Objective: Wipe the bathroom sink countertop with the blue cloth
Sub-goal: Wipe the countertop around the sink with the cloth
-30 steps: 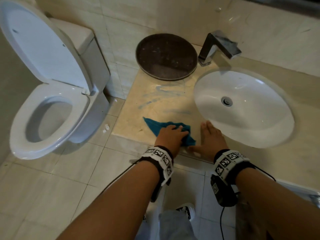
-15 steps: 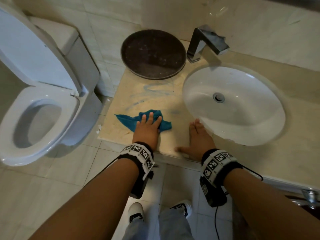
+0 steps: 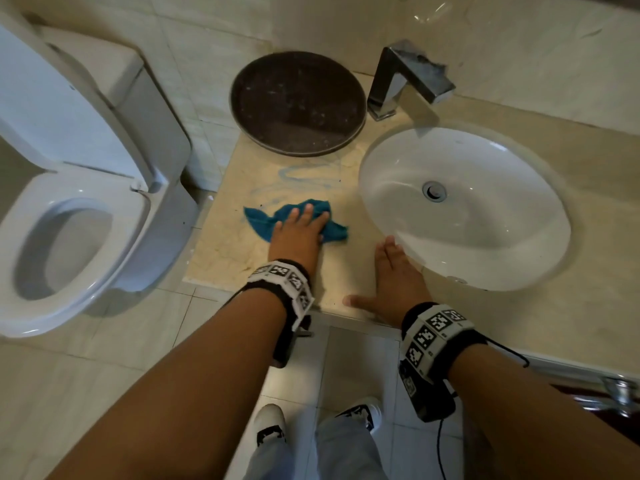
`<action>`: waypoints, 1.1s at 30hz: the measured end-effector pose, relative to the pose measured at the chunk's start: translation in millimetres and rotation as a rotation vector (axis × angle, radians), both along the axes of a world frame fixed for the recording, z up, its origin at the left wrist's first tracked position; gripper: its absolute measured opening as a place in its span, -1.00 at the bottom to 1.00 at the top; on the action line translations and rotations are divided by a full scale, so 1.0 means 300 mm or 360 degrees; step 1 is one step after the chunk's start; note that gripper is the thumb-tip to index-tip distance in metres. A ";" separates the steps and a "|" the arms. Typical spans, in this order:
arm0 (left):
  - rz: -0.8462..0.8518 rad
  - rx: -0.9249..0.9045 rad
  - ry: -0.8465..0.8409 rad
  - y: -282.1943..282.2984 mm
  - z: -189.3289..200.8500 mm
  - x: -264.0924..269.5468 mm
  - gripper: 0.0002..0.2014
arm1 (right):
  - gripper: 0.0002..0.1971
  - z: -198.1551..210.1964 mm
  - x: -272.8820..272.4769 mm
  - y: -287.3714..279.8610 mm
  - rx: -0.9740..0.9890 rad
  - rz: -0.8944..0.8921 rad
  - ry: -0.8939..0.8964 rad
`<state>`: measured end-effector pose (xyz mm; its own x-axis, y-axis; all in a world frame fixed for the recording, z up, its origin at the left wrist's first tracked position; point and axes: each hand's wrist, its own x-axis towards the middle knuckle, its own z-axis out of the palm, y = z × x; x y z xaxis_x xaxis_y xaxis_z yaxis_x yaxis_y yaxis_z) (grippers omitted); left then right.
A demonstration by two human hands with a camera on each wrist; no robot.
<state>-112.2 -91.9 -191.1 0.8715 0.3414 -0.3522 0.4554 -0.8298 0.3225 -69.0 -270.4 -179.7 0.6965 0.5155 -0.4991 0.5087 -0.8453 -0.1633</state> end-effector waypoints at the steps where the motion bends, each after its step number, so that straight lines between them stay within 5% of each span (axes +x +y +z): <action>1: 0.0047 0.0014 0.0028 0.029 0.001 -0.020 -0.51 | 0.21 0.003 0.000 0.002 0.0003 -0.0004 0.0012; 5: 0.0018 0.0083 0.0110 0.045 0.009 -0.047 -0.50 | 0.22 0.005 -0.002 0.008 -0.0004 -0.0013 0.0035; 12: -0.0574 0.0137 0.0116 -0.160 -0.015 0.035 -0.34 | 0.18 -0.004 -0.005 0.005 0.0055 -0.0043 -0.0008; 19: -0.0083 0.0017 -0.0073 -0.006 0.048 -0.106 -0.53 | 0.24 0.013 0.000 0.011 -0.0036 -0.0034 0.0038; 23: 0.0055 0.0180 0.0097 0.135 0.101 -0.189 -0.56 | 0.10 0.061 0.004 0.061 -0.0057 -0.0005 0.0049; 29: -0.0093 -0.0079 -0.0279 0.063 0.109 -0.128 -0.56 | 0.01 0.035 0.021 0.213 0.0099 0.0060 0.0050; 33: -0.0104 0.0013 -0.0192 0.009 0.047 -0.076 -0.70 | -0.03 0.007 0.017 0.198 0.0179 -0.0012 0.0049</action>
